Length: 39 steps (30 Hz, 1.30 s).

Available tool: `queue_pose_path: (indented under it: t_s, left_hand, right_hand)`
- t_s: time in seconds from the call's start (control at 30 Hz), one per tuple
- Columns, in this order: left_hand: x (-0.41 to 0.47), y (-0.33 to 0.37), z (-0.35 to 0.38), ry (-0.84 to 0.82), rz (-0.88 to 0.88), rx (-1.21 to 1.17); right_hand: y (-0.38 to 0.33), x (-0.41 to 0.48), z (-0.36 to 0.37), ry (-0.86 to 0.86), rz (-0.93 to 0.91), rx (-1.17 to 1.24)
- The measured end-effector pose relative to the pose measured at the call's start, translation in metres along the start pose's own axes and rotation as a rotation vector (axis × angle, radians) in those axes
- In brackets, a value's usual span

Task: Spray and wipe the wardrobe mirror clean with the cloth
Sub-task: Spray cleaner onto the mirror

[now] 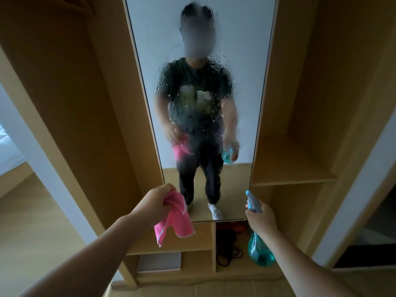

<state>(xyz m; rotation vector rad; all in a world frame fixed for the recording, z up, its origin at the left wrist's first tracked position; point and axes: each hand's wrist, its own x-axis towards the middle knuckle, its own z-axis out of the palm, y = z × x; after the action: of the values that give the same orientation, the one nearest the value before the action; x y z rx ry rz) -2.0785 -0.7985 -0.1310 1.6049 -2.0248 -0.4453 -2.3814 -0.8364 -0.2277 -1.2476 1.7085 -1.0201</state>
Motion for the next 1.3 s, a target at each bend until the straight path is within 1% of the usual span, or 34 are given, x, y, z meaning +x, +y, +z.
queue_pose_path:
  t_s: [0.17, 0.37, 0.63, 0.7, 0.77, 0.83, 0.93, 1.07, 1.3]
  left_hand:
    - [-0.005, -0.004, 0.0, -0.004, -0.02, 0.008]
    - [-0.015, -0.011, -0.008, 0.008, -0.037, -0.007]
    - [-0.033, -0.024, -0.022, 0.06, -0.06, -0.088]
    - [-0.036, -0.028, -0.026, 0.076, -0.072, -0.079]
    - [-0.038, -0.032, -0.03, 0.086, -0.084, -0.064]
    - [-0.04, -0.036, -0.033, 0.092, -0.092, -0.049]
    - [-0.043, -0.04, -0.037, 0.103, -0.11, -0.007]
    - [-0.05, -0.045, -0.042, 0.121, -0.12, 0.018]
    - [-0.062, -0.053, -0.056, 0.163, -0.139, 0.04]
  right_hand:
    - [0.006, -0.006, 0.001, 0.076, 0.027, -0.057]
    - [-0.001, -0.012, 0.016, -0.06, -0.047, -0.03]
    - [-0.021, -0.02, 0.051, -0.088, -0.163, -0.053]
    - [-0.023, -0.02, 0.059, -0.071, -0.179, -0.092]
    - [-0.024, -0.019, 0.065, -0.01, -0.181, -0.135]
    - [-0.026, -0.019, 0.069, 0.0, -0.176, -0.156]
    - [-0.029, -0.021, 0.074, -0.086, -0.208, -0.15]
    - [-0.037, -0.024, 0.084, -0.191, -0.203, -0.129]
    - [-0.044, -0.028, 0.114, -0.198, -0.235, -0.16]
